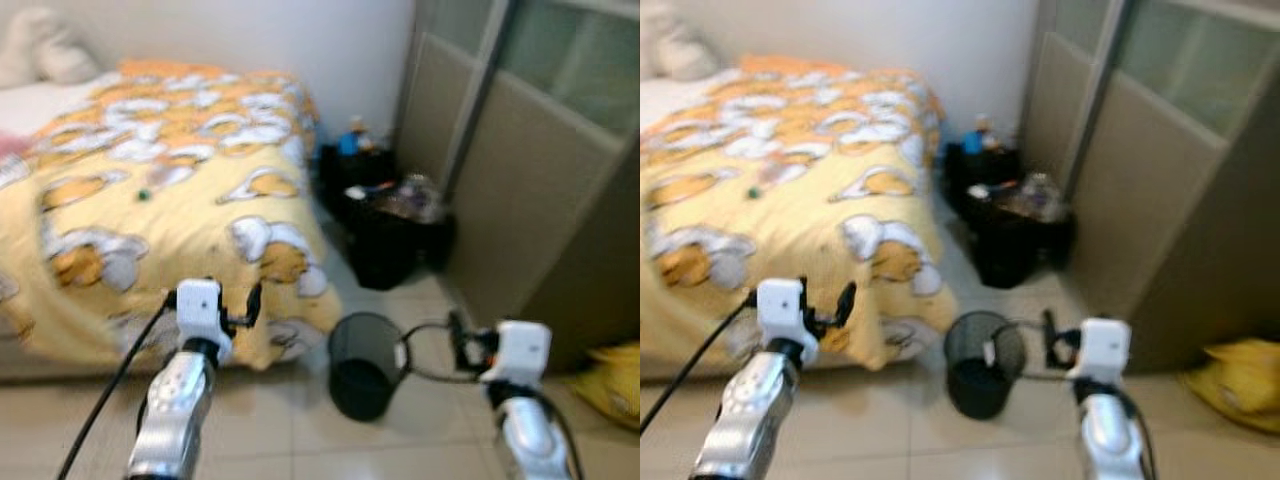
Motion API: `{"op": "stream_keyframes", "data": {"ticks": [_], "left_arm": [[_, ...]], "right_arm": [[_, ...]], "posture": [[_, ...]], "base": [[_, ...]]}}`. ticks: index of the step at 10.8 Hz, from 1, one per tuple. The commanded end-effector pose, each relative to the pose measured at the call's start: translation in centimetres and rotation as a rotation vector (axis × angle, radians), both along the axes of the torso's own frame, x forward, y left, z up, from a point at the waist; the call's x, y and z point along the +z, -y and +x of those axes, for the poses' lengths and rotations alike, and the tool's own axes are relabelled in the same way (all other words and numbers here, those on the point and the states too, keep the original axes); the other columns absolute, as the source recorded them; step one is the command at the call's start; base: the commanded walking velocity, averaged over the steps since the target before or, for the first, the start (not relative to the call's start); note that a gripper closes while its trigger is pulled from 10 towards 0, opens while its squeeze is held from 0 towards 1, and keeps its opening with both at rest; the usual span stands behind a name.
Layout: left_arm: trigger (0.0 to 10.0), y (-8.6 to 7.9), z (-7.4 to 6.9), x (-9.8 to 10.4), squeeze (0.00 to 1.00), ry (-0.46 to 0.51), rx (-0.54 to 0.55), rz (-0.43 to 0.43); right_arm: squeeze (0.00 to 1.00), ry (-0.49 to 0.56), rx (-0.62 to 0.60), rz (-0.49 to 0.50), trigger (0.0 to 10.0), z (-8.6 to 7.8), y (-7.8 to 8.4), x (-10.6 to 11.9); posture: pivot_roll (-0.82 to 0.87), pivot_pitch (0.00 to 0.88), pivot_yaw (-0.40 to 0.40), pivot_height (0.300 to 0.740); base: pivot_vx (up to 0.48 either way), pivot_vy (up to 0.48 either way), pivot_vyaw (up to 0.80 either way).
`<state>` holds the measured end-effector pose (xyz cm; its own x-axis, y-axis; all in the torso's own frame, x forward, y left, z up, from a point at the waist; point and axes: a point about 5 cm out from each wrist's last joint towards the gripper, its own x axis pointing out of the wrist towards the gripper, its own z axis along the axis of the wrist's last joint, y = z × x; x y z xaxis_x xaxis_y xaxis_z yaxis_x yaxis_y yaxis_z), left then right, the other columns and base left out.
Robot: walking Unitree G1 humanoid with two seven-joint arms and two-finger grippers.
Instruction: Clean up the room
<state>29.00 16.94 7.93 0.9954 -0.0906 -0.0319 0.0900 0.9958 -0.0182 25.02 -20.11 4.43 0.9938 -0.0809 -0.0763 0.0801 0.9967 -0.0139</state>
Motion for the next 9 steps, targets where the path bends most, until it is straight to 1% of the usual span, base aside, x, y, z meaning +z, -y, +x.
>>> {"op": "stream_keyframes", "data": {"ticks": [1,4,5,7,8,9], "left_arm": [[10.0,-0.1,0.3,0.3,0.00,0.002,0.018,-0.011],[10.0,0.3,0.7,0.4,0.00,0.006,0.019,-0.014],[10.0,0.4,0.9,0.5,0.00,0.005,0.018,-0.014],[10.0,0.4,1.1,0.6,0.00,0.007,0.020,-0.009],[10.0,0.4,1.2,0.5,0.00,0.003,0.022,-0.003],[10.0,0.6,1.4,0.4,0.00,-0.005,0.012,0.046]], "right_arm": [[0.00,-0.010,0.016,0.007,10.0,0.2,-0.2,0.0],[0.00,-0.024,0.043,0.011,10.0,0.9,-0.9,-0.2],[0.00,-0.017,0.072,-0.009,10.0,1.2,-1.2,0.0],[0.00,-0.018,0.078,-0.011,10.0,1.5,-1.3,0.0],[0.00,-0.017,0.085,0.014,10.0,1.7,-1.6,0.0],[0.00,-0.009,0.082,0.015,10.0,1.9,-1.7,0.1]], "posture": [[0.15,0.000,0.008,0.740],[0.16,0.000,-0.003,0.740],[0.16,0.000,0.000,0.740],[0.16,0.000,0.003,0.740],[0.16,0.000,0.007,0.740],[0.16,0.000,0.007,0.740]], "base": [[0.461,0.000,0.00],[0.459,0.000,0.00],[0.458,0.000,0.00],[0.452,0.000,0.00],[0.446,0.000,0.75],[0.394,0.000,0.74]]}}
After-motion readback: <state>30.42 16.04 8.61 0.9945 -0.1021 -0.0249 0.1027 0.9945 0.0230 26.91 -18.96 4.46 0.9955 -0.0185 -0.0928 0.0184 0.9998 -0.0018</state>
